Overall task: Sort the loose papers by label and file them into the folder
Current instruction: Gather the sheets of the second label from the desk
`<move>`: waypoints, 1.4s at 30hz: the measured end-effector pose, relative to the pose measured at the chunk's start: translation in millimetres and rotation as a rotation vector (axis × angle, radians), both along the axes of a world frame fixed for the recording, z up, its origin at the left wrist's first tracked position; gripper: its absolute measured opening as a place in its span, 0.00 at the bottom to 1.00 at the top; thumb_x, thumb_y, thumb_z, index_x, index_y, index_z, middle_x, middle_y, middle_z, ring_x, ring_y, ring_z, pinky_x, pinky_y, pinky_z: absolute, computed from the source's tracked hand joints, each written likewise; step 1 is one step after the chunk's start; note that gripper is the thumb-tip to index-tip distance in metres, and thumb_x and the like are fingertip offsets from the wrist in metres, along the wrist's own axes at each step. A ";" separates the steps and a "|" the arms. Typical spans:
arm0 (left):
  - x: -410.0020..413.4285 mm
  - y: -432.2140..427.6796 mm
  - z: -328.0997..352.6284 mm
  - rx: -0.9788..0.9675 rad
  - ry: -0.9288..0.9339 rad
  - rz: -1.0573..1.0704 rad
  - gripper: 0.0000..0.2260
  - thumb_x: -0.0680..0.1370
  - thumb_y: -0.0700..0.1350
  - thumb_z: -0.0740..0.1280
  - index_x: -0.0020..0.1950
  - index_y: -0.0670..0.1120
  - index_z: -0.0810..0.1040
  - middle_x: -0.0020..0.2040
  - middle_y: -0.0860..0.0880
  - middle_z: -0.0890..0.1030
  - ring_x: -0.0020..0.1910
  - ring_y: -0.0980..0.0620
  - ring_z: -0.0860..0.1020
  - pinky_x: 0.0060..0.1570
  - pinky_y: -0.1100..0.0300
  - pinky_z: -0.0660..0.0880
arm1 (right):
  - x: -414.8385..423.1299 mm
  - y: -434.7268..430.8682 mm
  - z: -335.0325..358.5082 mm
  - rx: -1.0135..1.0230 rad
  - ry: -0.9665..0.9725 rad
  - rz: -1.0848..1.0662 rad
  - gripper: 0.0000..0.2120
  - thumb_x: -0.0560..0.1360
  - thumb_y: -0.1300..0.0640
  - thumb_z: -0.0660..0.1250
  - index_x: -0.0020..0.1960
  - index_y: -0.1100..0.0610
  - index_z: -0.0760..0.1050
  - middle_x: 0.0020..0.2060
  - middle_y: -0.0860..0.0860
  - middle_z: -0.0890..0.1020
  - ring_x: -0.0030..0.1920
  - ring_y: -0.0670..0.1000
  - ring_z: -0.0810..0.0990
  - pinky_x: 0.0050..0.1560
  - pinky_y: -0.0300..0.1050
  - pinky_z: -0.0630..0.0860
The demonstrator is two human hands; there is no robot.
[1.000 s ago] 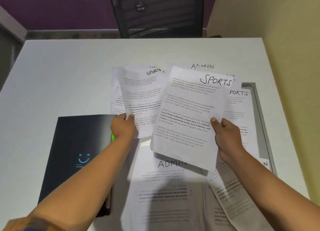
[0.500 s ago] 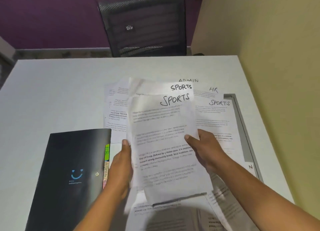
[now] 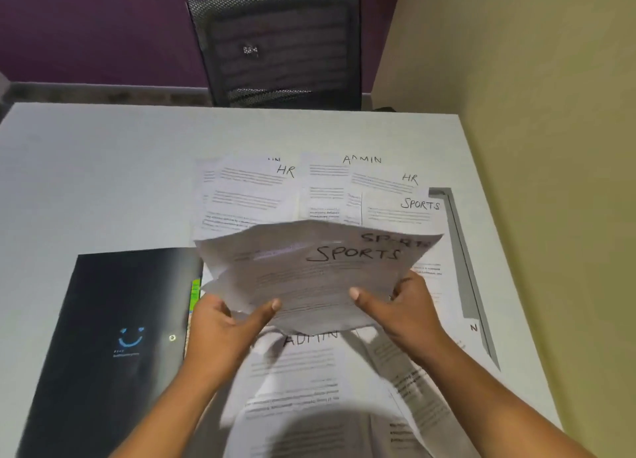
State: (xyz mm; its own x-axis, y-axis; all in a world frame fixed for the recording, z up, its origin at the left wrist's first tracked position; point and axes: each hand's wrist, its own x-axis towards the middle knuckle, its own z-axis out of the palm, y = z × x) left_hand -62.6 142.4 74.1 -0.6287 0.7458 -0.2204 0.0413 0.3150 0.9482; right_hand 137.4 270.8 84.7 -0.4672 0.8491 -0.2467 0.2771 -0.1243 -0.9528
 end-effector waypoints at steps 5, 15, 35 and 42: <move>-2.0 6.0 -19.3 0.039 0.050 -0.034 0.06 0.72 0.39 0.74 0.43 0.50 0.85 0.41 0.60 0.86 0.42 0.62 0.84 0.44 0.66 0.80 | 4.4 1.9 -11.3 0.006 -0.111 0.092 0.09 0.72 0.59 0.76 0.45 0.49 0.78 0.32 0.32 0.82 0.35 0.32 0.81 0.38 0.26 0.75; -11.8 20.8 -33.2 0.061 -0.005 0.178 0.05 0.78 0.45 0.69 0.46 0.50 0.84 0.39 0.56 0.85 0.42 0.54 0.82 0.45 0.60 0.79 | 73.3 89.6 -80.2 0.128 -0.888 -0.400 0.31 0.70 0.45 0.74 0.66 0.62 0.71 0.62 0.60 0.76 0.61 0.59 0.76 0.58 0.47 0.75; -20.5 8.3 -30.6 -0.058 -0.061 0.228 0.03 0.77 0.45 0.71 0.45 0.53 0.81 0.34 0.61 0.84 0.39 0.55 0.82 0.44 0.60 0.76 | 115.2 137.9 -28.9 0.041 -0.138 -0.821 0.07 0.74 0.56 0.71 0.37 0.54 0.79 0.41 0.53 0.84 0.39 0.51 0.79 0.46 0.48 0.78; -1.4 -5.2 -10.1 -0.062 -0.113 0.190 0.02 0.77 0.45 0.71 0.47 0.49 0.83 0.39 0.51 0.85 0.38 0.51 0.84 0.33 0.63 0.75 | 127.6 55.5 33.0 -0.211 0.158 -0.713 0.05 0.80 0.60 0.66 0.48 0.56 0.80 0.50 0.51 0.87 0.44 0.48 0.87 0.46 0.44 0.84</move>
State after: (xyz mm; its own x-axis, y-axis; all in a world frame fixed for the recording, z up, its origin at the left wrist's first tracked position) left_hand -64.0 137.2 63.9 -0.7253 0.5990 -0.3395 -0.1301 0.3650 0.9219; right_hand 265.0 326.3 117.7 0.1336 0.9010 -0.4127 -0.0765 -0.4059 -0.9107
